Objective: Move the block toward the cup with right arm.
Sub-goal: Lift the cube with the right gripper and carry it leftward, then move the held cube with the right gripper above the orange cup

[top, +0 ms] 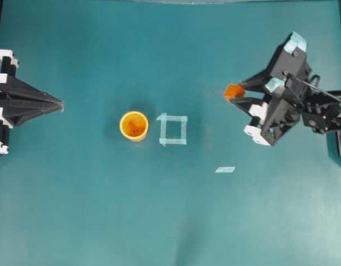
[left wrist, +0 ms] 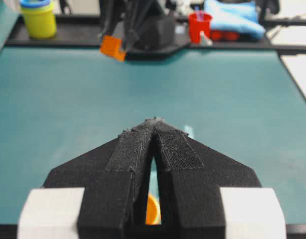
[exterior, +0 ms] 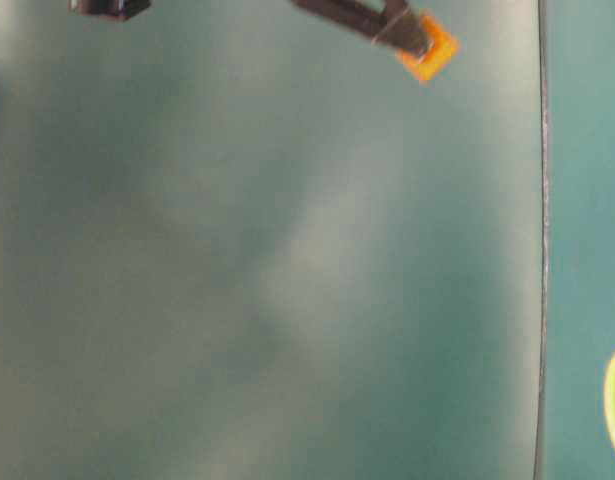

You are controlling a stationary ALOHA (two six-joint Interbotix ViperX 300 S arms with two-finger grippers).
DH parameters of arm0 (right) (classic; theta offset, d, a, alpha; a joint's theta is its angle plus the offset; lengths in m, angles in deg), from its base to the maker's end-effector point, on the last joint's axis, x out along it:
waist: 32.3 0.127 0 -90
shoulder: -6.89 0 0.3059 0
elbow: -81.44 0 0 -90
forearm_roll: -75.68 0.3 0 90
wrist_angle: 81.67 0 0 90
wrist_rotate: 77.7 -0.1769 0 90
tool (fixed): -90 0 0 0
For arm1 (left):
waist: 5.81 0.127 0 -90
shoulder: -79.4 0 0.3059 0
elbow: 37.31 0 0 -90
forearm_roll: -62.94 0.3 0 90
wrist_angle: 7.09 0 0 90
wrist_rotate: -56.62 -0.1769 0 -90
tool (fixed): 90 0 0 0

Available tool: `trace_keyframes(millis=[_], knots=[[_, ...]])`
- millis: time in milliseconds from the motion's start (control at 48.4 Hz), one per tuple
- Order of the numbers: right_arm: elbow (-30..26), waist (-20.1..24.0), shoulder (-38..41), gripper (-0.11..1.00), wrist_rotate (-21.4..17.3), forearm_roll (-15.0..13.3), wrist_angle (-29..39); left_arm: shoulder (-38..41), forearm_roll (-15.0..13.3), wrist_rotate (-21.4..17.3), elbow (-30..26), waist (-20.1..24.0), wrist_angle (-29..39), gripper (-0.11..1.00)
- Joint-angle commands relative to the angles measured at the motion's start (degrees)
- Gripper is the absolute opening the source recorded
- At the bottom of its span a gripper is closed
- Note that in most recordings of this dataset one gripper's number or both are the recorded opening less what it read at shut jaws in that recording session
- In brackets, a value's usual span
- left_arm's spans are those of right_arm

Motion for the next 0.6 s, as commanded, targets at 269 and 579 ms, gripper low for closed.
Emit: trace_keyframes(millis=[269,579], knots=[[-7.73,-5.45,6.94,0.40,0.00,-6.59,-11.51,0.35,0.09,0.18,-1.67,-0.09,-0.26,0.00],[-17.23,-6.86,15.56,0.40,0.00,-12.83,-14.85,0.35,0.18,0.18,-1.67,-0.09,-0.26,0.00]])
